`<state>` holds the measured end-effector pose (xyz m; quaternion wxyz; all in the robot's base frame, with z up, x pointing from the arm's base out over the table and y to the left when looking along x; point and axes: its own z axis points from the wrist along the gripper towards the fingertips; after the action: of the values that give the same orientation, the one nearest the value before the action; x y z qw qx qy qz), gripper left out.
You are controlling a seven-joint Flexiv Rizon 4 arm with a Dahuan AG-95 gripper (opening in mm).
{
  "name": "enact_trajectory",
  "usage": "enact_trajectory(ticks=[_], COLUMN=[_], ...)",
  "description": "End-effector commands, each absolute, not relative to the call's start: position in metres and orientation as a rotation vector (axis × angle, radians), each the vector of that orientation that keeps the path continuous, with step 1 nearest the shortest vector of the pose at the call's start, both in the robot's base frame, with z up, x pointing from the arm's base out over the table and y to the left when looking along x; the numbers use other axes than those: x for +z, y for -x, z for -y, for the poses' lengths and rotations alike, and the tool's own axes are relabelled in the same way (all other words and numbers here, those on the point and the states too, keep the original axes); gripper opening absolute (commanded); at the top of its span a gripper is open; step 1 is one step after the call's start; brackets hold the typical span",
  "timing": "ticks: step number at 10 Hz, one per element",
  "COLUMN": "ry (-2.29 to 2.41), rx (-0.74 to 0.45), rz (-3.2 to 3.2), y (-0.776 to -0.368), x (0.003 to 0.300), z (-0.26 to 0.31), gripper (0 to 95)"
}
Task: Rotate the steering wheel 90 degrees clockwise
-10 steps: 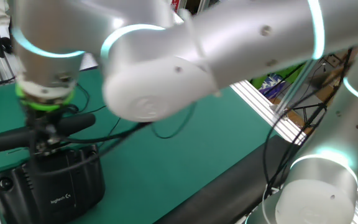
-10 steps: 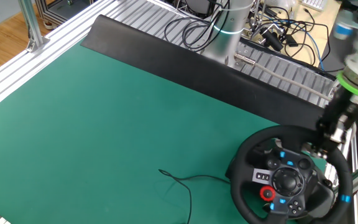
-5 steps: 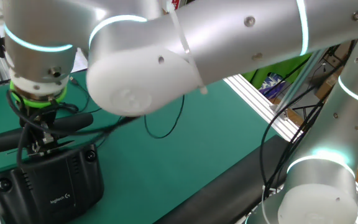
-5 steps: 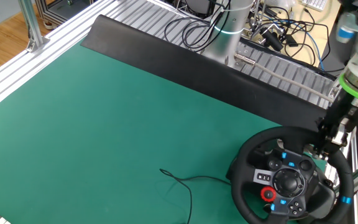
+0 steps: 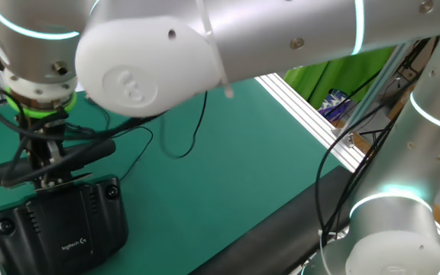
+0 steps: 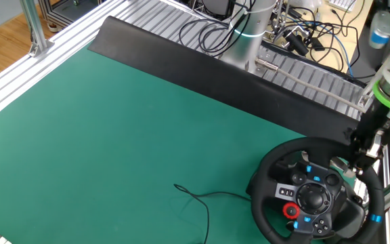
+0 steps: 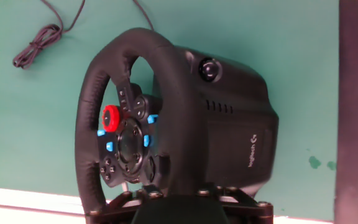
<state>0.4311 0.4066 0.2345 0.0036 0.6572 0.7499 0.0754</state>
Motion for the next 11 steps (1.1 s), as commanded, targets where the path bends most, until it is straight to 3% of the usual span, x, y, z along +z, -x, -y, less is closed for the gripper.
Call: enact_trajectory(ticks=[1,3,4,10,11], ry=[-2.037,-2.003,-1.947,-1.738,-1.697], rx=[0.255,0.303,0.298,0.299,0.29], rz=[-2.41,-2.473,-2.51,-2.632,-2.652], y=[-0.431,-0.429,-0.428,-0.425,-0.424], x=[0.239,0.245,0.246,0.245,0.244], z=[-0.405,-0.401,-0.396,-0.366,-0.362], gripper=[95.0,95.0,76.0,76.0,57.0])
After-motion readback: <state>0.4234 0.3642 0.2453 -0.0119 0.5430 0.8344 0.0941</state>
